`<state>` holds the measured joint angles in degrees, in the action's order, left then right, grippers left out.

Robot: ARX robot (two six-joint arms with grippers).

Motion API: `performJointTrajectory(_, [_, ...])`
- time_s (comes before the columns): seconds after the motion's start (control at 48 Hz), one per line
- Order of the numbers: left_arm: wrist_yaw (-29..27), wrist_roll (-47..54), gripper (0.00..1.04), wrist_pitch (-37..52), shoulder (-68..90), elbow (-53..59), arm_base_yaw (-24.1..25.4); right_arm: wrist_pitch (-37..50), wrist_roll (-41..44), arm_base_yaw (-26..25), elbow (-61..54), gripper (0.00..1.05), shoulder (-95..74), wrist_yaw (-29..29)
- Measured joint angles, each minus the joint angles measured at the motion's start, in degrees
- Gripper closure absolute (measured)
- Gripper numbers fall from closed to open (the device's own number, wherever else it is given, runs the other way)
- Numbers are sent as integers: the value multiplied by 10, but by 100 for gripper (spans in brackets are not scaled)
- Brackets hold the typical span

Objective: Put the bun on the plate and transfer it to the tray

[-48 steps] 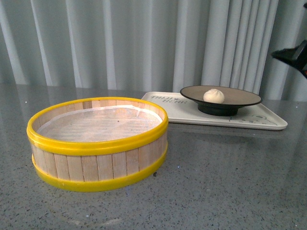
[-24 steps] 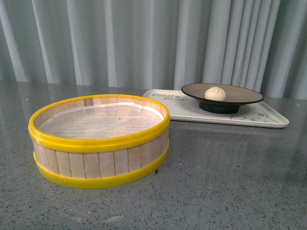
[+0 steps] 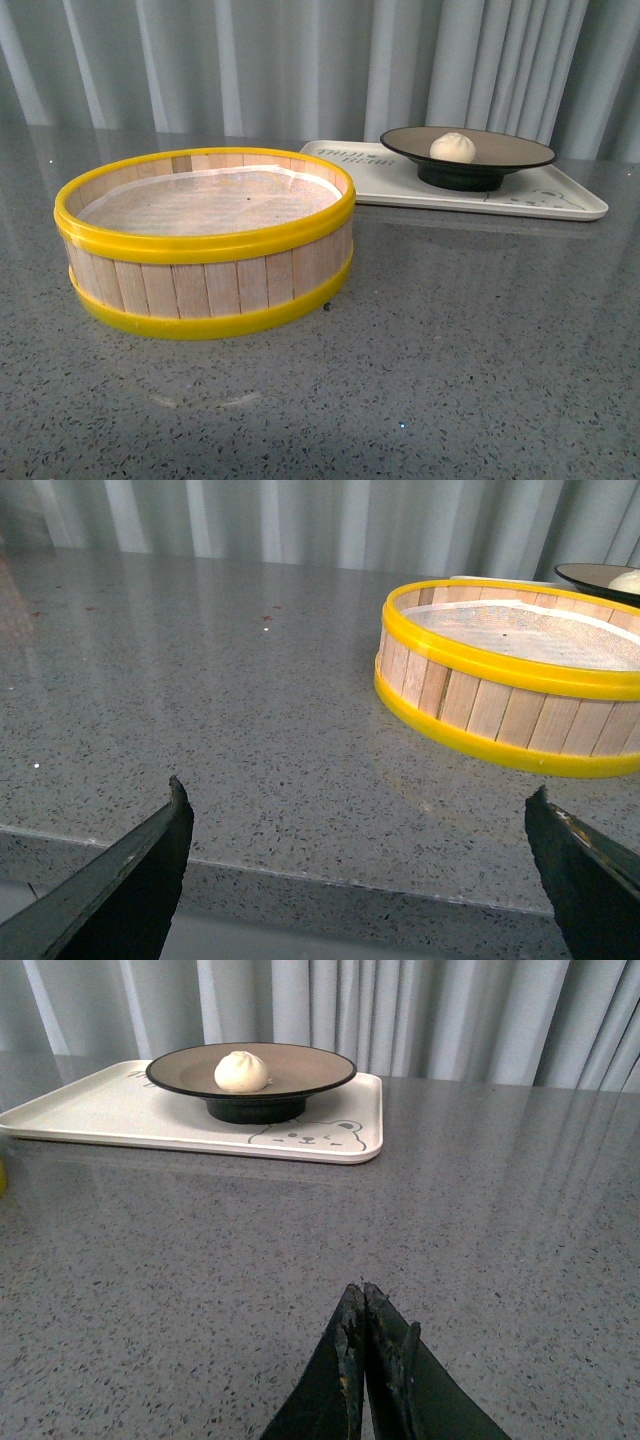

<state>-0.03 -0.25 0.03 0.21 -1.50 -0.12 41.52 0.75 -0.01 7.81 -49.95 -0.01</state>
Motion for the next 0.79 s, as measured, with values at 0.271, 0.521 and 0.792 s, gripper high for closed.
performJointTrajectory(0.271, [0,0,7,0,0,0,0,-68,-1,0,-43,103,111,0])
performJointTrajectory(0.521, [0,0,7,0,0,0,0,-78,-1,0,-75,103,154,0])
performJointTrajectory(0.792, [0,0,7,0,0,0,0,-157,-1,0,-75,103,240,0])
